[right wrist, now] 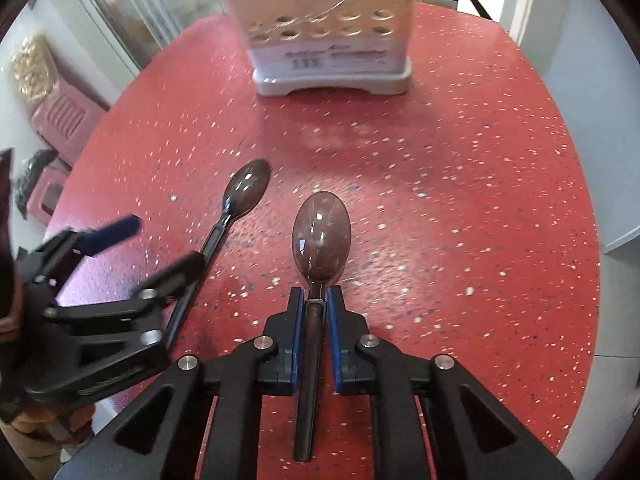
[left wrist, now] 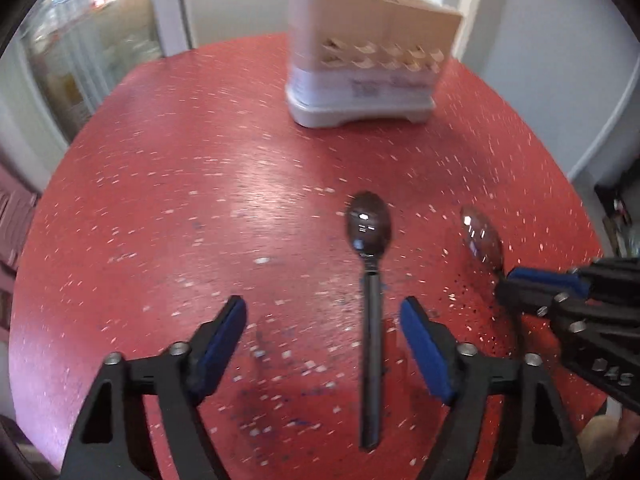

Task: Organize utensils
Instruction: 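Grasp a dark spoon handle with the right tool while the left tool grasps the other dark spoon, then carry both dark spoons to the beige holder and release them inside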

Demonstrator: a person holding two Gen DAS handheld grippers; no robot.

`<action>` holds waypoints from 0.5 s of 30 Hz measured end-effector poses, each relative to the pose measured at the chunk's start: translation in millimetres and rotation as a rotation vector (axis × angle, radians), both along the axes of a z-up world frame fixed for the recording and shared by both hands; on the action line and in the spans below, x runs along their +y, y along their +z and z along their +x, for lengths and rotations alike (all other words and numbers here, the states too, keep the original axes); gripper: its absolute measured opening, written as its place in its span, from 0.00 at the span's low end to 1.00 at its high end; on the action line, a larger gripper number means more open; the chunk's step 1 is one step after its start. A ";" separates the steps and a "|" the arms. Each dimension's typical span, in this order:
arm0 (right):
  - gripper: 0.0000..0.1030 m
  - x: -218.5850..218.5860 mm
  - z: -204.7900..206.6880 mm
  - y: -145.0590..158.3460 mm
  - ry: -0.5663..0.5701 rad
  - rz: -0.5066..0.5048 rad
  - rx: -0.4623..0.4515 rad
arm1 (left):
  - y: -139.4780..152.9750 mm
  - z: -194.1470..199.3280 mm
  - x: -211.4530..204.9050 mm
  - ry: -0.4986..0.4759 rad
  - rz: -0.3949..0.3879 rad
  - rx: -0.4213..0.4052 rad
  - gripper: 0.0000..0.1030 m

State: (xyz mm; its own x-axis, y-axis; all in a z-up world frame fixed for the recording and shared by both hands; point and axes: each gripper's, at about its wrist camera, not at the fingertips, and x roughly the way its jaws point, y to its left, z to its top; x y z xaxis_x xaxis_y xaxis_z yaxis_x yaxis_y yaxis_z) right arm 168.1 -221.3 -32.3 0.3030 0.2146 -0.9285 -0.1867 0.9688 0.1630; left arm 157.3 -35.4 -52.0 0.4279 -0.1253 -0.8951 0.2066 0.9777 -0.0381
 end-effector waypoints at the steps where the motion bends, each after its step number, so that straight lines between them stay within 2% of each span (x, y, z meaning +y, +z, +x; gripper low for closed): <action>1: 0.12 -2.4 -2.5 2.2 -0.003 0.007 -0.003 | -1.8 2.1 -4.8 -0.010 0.009 0.013 0.92; 3: 0.12 -9.9 -0.5 4.3 -0.010 0.022 -0.005 | -5.4 5.9 -12.8 -0.026 0.023 0.043 0.85; 10: 0.12 -32.2 1.6 12.1 -0.019 0.072 -0.010 | -2.4 16.2 -19.8 -0.074 0.040 0.110 0.83; 14: 0.12 -43.7 4.8 19.0 -0.017 0.092 -0.017 | 0.9 22.7 -27.1 -0.117 0.051 0.147 0.74; 15: 0.12 -46.5 4.5 20.8 -0.016 0.098 -0.019 | 0.3 25.7 -30.0 -0.128 0.053 0.156 0.67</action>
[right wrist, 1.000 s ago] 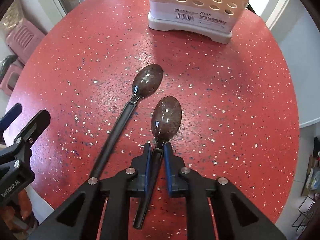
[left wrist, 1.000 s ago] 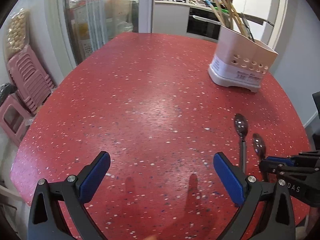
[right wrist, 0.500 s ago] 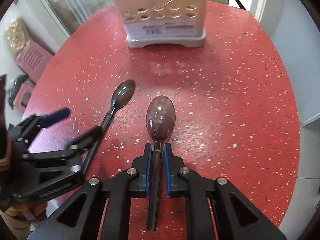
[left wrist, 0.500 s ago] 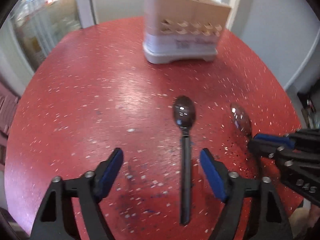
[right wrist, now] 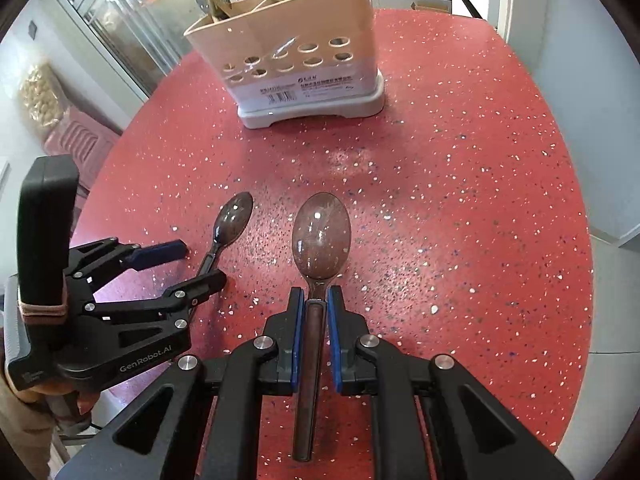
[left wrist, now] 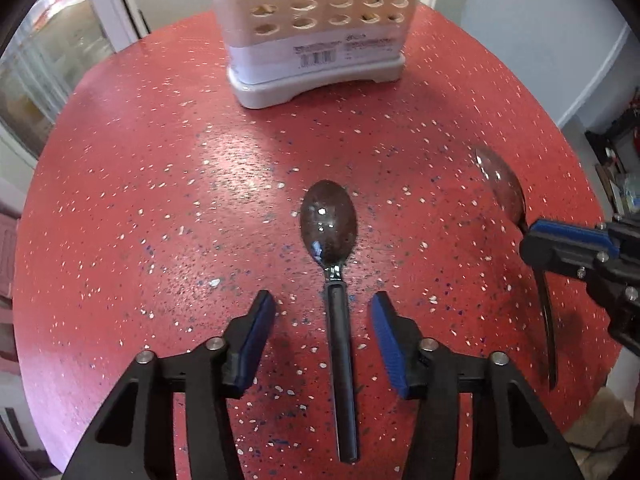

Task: Organize utensils
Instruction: 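Carry both dark spoons to the beige holder and release them inside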

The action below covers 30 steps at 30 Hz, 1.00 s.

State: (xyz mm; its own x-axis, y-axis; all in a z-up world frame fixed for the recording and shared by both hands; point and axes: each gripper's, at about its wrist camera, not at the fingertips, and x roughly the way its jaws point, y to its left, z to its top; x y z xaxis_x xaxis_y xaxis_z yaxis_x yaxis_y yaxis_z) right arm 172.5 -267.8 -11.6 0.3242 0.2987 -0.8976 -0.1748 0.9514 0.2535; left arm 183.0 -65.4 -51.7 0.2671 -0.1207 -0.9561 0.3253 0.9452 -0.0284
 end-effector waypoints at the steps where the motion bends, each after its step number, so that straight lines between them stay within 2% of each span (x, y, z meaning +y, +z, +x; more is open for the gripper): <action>1: 0.12 -1.5 -1.4 1.9 0.000 0.005 -0.002 | 0.4 2.3 -2.2 -0.013 0.000 0.004 0.58; 2: 0.12 -3.0 -2.1 4.5 0.002 0.008 -0.004 | 1.8 2.7 -4.0 -0.023 0.001 0.010 0.39; 6: 0.12 -8.0 -3.5 10.8 0.002 0.027 -0.019 | 6.1 7.0 -5.1 -0.013 -0.010 0.010 0.39; 12: 0.12 -26.9 -3.4 21.2 -0.009 0.083 -0.051 | 22.8 -13.8 13.3 0.092 -0.109 -0.098 0.39; 20: 0.12 -50.9 -3.8 44.3 0.002 0.162 -0.129 | 84.2 -38.8 33.2 0.203 -0.259 -0.299 0.39; 30: 0.12 -49.8 14.4 102.9 0.027 0.190 -0.310 | 156.5 -9.4 42.1 0.269 -0.341 -0.507 0.39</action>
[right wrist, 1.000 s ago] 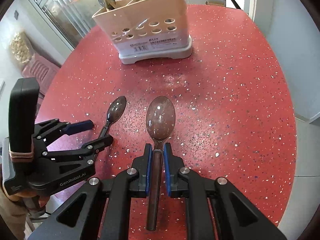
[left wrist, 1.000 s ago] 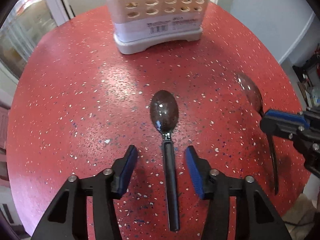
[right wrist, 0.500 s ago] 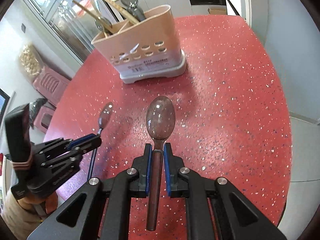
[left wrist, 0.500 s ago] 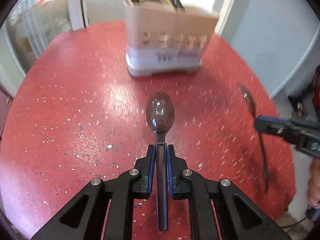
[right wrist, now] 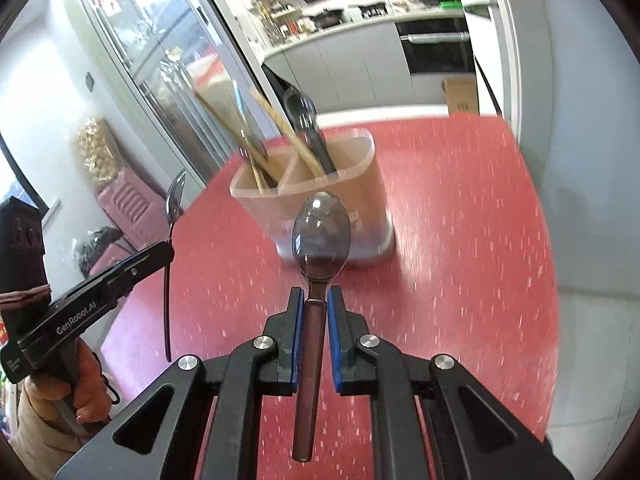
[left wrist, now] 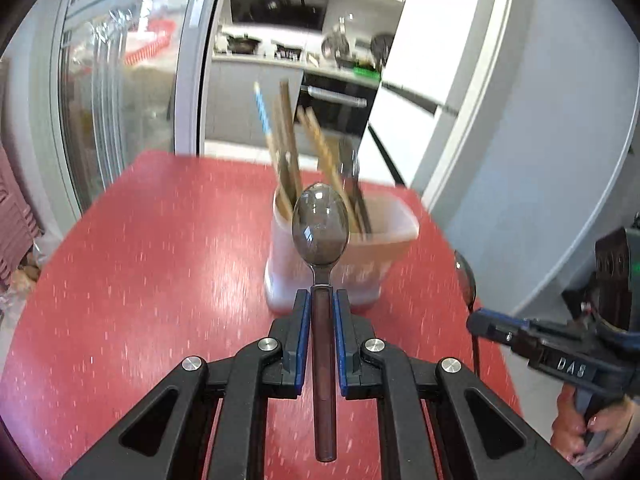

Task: Organize utensils
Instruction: 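Carry both dark spoons to the beige holder and release them inside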

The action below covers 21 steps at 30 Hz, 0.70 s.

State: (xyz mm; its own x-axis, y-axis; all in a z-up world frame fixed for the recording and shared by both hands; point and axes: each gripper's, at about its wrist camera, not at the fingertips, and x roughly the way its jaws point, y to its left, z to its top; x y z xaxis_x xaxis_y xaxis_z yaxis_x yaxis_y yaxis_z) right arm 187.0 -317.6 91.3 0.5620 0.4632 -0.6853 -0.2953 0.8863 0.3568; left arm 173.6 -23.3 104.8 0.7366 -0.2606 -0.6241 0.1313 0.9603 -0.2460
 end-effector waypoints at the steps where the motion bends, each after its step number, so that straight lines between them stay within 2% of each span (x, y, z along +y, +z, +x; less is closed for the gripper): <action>1: 0.12 0.8 5.5 7.9 0.000 0.002 -0.019 | 3.1 4.8 -2.2 0.002 -0.005 -0.010 0.39; 6: 0.12 12.8 36.9 32.0 0.006 0.012 -0.085 | 20.3 42.1 -4.8 0.011 -0.024 -0.060 0.39; 11: 0.12 25.7 66.9 49.7 0.012 0.006 -0.154 | 25.4 72.3 -13.7 0.028 -0.024 -0.112 0.39; 14: 0.12 28.7 83.7 57.0 0.005 0.004 -0.185 | 29.8 90.5 -18.9 0.038 -0.003 -0.159 0.39; 21: 0.12 36.7 125.0 65.1 -0.009 0.000 -0.273 | 18.8 123.9 -27.9 0.068 0.009 -0.190 0.39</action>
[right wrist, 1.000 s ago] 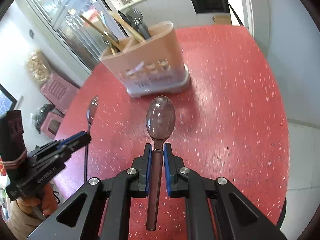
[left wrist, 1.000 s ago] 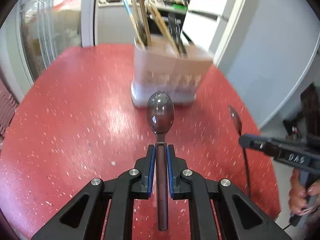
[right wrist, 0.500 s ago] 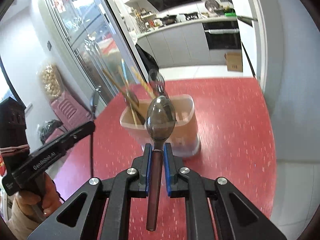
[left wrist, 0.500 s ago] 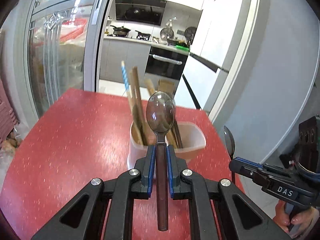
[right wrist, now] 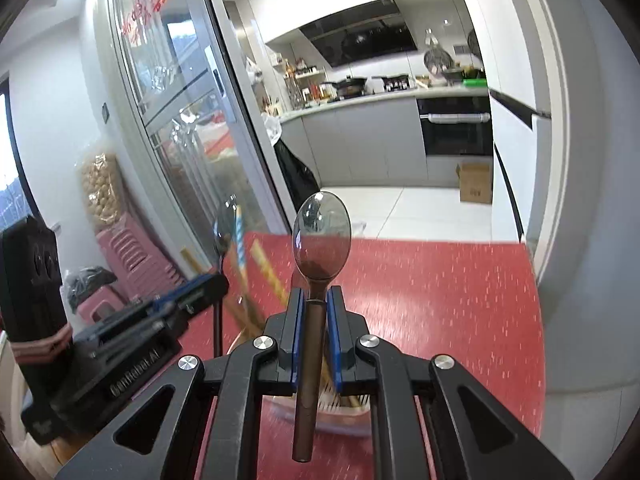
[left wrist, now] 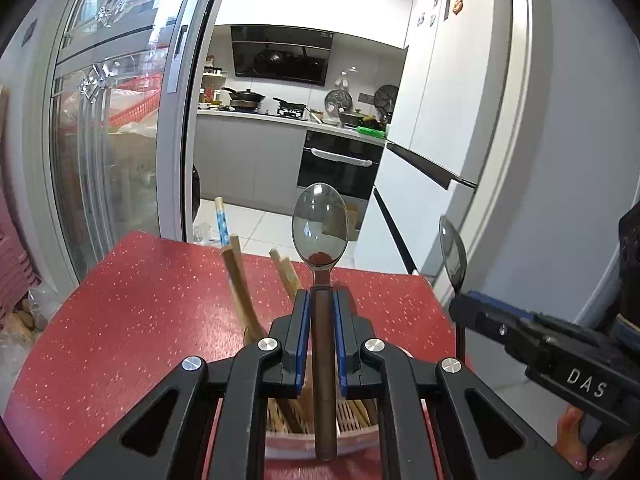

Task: Organize utensils
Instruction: 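Carry both dark spoons to the beige holder and release them inside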

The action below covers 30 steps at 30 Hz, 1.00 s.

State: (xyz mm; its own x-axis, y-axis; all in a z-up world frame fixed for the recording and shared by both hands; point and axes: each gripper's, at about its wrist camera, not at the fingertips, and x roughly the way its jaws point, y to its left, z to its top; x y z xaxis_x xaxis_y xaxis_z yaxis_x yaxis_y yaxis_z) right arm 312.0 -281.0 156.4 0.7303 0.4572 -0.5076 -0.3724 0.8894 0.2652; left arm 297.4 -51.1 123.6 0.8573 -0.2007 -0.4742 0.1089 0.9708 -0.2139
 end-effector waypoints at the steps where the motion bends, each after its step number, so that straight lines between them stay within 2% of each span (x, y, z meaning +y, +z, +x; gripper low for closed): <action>1: 0.12 2.4 6.7 -0.6 -0.002 -0.003 -0.016 | -0.9 2.5 0.1 0.004 -0.001 -0.005 0.39; 8: 0.12 18.3 29.3 -12.6 0.007 -0.046 -0.112 | -15.3 16.0 -4.1 0.046 0.029 -0.068 0.39; 16: 0.12 32.3 37.5 -46.3 0.025 -0.135 -0.179 | -38.4 19.5 -7.7 0.060 0.058 -0.085 0.39; 21: 0.12 34.7 31.6 -63.6 0.046 -0.177 -0.198 | -50.4 16.2 -15.7 0.060 0.111 -0.091 0.39; 30: 0.12 34.1 16.6 -81.0 0.064 -0.210 -0.195 | -60.0 11.5 -13.6 0.071 0.132 -0.056 0.39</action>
State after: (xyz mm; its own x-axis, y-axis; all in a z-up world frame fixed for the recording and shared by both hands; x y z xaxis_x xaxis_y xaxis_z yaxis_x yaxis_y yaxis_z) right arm 328.6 -246.9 75.4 0.7962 0.4055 -0.4491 -0.4557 0.8901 -0.0040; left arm 309.0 -64.7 63.6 0.8931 -0.0779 -0.4431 0.0476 0.9957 -0.0791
